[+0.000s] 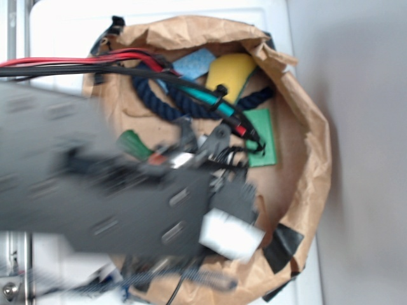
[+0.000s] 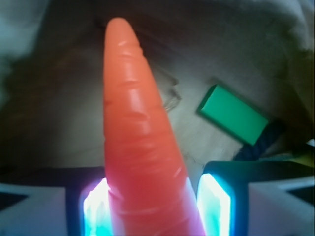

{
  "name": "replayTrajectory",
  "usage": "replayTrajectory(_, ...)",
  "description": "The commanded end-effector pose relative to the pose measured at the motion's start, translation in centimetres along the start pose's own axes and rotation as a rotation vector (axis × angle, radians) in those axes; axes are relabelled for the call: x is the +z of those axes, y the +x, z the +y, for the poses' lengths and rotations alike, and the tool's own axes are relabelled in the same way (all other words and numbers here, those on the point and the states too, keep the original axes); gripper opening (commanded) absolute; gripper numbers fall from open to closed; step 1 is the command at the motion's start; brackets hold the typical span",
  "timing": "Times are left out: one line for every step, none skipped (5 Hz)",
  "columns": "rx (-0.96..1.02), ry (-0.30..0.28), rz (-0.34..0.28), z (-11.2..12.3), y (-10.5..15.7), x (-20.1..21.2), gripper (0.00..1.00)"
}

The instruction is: Grab the carrot.

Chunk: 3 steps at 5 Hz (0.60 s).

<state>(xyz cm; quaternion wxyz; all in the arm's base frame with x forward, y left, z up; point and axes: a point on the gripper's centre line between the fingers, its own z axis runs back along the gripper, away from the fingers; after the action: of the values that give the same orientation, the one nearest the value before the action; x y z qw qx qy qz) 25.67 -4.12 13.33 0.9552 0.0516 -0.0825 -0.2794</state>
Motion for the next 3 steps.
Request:
replayTrajectory(0.147,0.229,0.041,-2.3,1.1,4.2,0.0)
replayTrajectory(0.336,0.313,0.249,-0.8,1.8,3.2,0.0)
replayTrajectory(0.566,0.331,0.354,1.1,2.4,2.7,0.0)
